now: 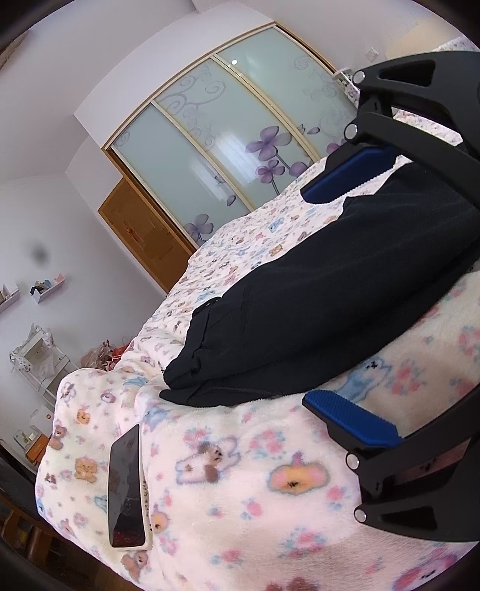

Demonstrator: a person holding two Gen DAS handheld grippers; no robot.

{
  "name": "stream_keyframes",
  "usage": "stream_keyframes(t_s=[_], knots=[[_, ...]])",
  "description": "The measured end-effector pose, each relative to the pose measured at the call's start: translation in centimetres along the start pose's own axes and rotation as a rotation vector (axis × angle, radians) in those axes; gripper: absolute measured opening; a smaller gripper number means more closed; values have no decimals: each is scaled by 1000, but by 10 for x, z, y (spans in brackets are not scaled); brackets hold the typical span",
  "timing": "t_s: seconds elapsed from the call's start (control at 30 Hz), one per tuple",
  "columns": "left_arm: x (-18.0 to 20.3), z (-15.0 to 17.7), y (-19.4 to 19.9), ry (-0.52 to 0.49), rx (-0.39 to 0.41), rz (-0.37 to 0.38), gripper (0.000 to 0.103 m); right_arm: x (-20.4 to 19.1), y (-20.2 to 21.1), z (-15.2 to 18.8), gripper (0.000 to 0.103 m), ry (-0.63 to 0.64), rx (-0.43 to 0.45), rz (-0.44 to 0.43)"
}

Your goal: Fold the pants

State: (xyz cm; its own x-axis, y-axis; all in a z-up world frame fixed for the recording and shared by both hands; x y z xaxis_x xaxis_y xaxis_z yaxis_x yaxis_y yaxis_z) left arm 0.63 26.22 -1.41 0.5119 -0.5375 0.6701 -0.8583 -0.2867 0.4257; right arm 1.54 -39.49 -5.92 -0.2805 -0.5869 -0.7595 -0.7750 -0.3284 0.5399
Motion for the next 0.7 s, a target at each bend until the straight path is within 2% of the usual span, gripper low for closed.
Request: stream_keyframes(t_s=[0.07,0.13,0.17,0.27,0.3,0.37,0.5,0.6,0.7], knots=[[-1,-2,-1,11,-16,10,101,-2,13,3,24,-4,-21,0],[-2,-7,-3,29,-33,25,101,-2,29,4,54,0,-4,-23],[-4,-11,-4,48,-45,44,101,0,37,4,57,-1,18,-31],[-11,-27,-9,111,-90,137,101,3,55,5,57,-11,64,-72],[-16,-37,-12,158,-117,199,101,6,59,5,57,-17,85,-87],[-24,-46,-18,205,-155,253,101,6,60,-1,57,-11,119,-110],[-35,-47,-46,212,-322,242,101,11,59,-4,57,-19,135,-96],[-30,-44,-47,173,-336,230,101,20,61,-3,57,-73,135,-118],[-23,-46,-49,193,-346,285,101,24,62,-1,57,-70,131,-110]])
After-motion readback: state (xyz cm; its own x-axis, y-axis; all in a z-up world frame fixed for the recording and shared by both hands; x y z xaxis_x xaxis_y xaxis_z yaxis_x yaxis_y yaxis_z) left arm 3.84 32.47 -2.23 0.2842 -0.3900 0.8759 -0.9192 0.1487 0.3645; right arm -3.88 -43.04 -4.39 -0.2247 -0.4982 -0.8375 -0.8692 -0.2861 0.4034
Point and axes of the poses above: each gripper's, at about its wrist camera, not at the fingertips, and y roughly against the way its jaws point, x to its right, z to its underside, the point moved 4 cm from there along -y, roughly the way its jaws point, and after that the axes turned 9 degrees about -z, right-handed, at the moved point
